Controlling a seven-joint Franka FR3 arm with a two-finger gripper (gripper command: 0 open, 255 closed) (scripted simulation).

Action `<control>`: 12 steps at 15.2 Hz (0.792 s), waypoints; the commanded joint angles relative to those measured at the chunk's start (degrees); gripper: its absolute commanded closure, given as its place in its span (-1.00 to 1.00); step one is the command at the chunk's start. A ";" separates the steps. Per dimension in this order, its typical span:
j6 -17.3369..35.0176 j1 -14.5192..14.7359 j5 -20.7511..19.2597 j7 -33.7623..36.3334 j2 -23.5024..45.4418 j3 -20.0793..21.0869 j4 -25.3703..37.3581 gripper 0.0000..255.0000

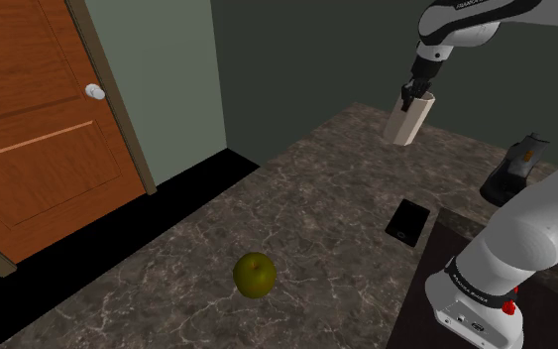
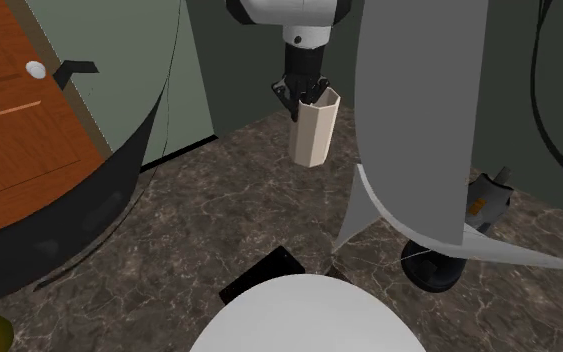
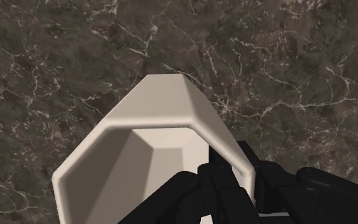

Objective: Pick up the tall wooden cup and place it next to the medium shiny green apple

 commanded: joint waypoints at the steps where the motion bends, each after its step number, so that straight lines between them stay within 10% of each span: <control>1: -1.57 0.06 -0.06 0.18 -0.24 0.16 1.37 1.00; 12: -10.04 0.25 -0.20 0.62 -1.10 0.74 9.05 1.00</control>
